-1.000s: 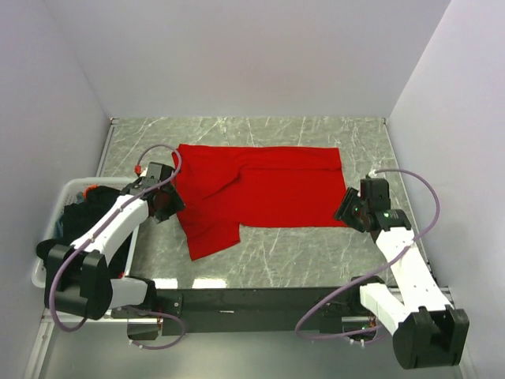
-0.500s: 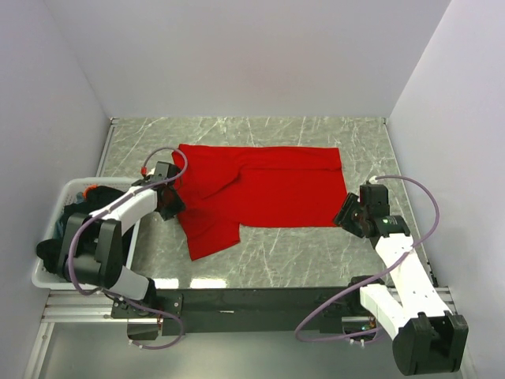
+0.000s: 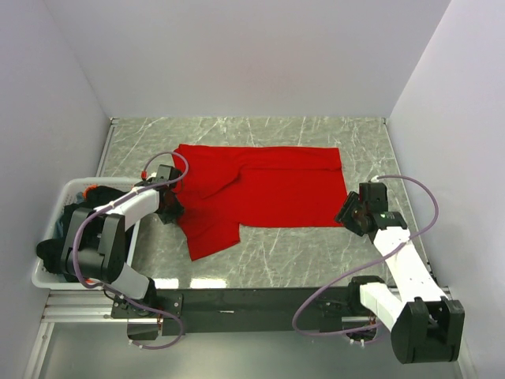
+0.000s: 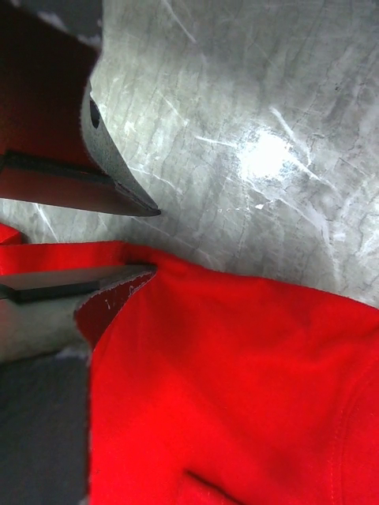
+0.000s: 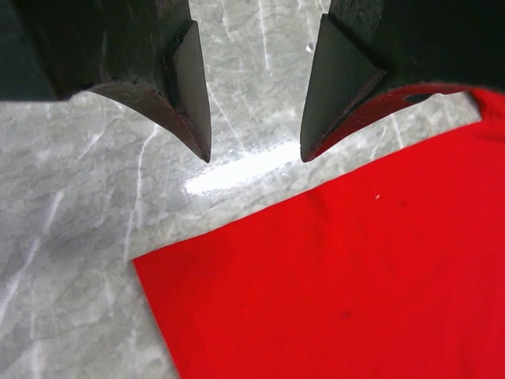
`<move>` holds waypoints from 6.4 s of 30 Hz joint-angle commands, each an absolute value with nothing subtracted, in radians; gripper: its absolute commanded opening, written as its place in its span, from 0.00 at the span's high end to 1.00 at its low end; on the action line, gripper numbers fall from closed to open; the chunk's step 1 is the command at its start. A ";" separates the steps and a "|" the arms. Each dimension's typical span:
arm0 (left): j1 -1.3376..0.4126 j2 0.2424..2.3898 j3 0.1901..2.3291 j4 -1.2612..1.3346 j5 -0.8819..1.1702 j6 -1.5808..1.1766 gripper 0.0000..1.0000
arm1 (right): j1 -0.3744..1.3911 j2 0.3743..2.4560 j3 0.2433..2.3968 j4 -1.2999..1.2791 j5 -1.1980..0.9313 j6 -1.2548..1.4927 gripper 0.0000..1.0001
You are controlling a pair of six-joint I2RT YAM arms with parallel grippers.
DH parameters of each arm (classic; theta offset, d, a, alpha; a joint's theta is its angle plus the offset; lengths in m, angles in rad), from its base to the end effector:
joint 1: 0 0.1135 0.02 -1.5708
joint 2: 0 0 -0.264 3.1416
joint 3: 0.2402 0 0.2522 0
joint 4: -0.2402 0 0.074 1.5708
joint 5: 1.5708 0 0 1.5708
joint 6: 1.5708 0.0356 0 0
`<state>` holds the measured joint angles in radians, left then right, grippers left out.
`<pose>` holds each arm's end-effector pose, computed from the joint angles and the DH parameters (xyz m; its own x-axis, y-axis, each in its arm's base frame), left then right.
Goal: Fold and stack the t-shirts
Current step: Fold the tshirt
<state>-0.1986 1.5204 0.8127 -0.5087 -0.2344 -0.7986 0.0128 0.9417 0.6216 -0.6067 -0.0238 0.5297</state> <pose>0.2659 -0.0451 0.1616 -0.7224 -0.5654 -0.3982 -0.5799 0.8090 -0.0966 0.1818 0.0032 0.2192 -0.7037 0.4962 -0.5085 0.3807 0.8677 0.3198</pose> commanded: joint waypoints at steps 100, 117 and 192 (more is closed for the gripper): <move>-0.110 1.614 1.236 -0.811 -0.147 -0.693 0.99 | -0.135 1.423 1.006 -0.681 0.054 0.538 1.00; -0.089 1.796 1.443 -0.825 -0.146 -0.669 0.99 | -0.137 1.657 1.223 -0.640 0.002 0.548 1.00; -0.285 1.523 0.831 -0.506 -0.032 -0.792 0.43 | 0.121 0.953 0.640 -0.428 -0.210 0.528 0.41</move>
<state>-0.2710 1.4883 0.8223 -0.5426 -0.0109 -0.7639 0.1154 0.9947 0.6529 -0.4416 -0.2050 0.5301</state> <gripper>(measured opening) 0.605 0.592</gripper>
